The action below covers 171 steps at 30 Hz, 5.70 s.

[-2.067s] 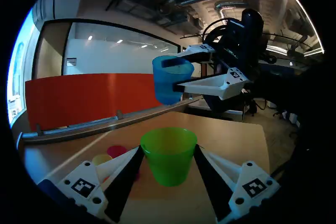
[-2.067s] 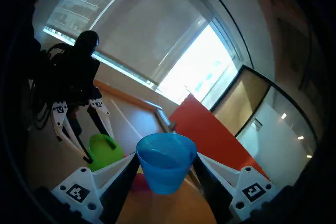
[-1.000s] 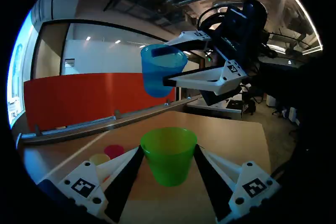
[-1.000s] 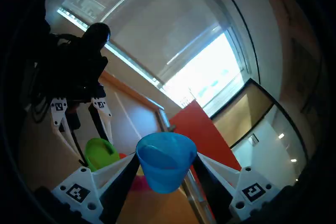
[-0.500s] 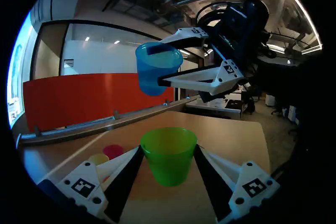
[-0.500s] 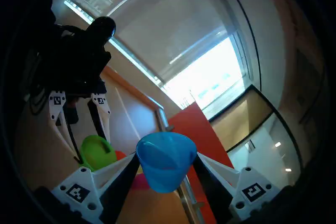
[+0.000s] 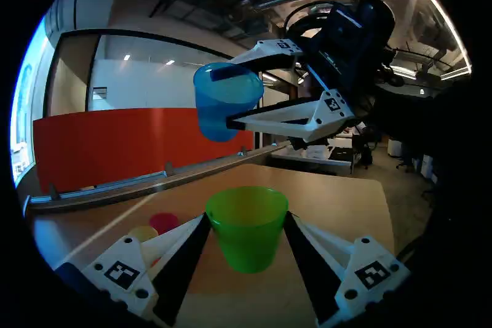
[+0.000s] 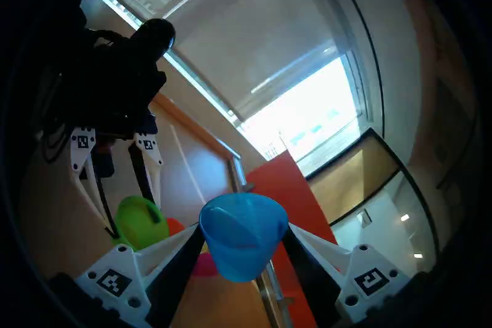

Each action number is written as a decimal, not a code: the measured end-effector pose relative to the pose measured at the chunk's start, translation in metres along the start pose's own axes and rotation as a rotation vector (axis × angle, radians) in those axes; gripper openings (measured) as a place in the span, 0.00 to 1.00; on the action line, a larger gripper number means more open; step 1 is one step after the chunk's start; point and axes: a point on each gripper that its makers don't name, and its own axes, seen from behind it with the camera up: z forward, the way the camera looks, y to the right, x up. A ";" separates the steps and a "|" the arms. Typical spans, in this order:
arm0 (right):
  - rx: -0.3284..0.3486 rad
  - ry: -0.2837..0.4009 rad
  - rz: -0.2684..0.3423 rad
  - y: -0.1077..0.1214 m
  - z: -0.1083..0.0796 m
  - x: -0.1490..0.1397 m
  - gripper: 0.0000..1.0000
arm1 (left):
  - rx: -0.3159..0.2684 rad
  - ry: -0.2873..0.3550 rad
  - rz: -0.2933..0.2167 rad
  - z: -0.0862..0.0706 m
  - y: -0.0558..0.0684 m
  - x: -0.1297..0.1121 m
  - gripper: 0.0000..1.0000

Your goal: Pour water

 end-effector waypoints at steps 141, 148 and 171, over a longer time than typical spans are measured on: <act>-0.040 0.001 -0.276 0.010 -0.015 0.014 0.90 | -0.011 0.012 0.038 0.000 0.016 0.012 0.85; -0.043 0.002 -0.287 0.010 -0.016 0.016 0.90 | -0.010 0.013 0.037 0.000 0.015 0.012 0.85; -0.050 0.004 -0.334 0.014 -0.016 0.015 0.90 | -0.012 0.009 0.037 0.001 0.016 0.009 0.85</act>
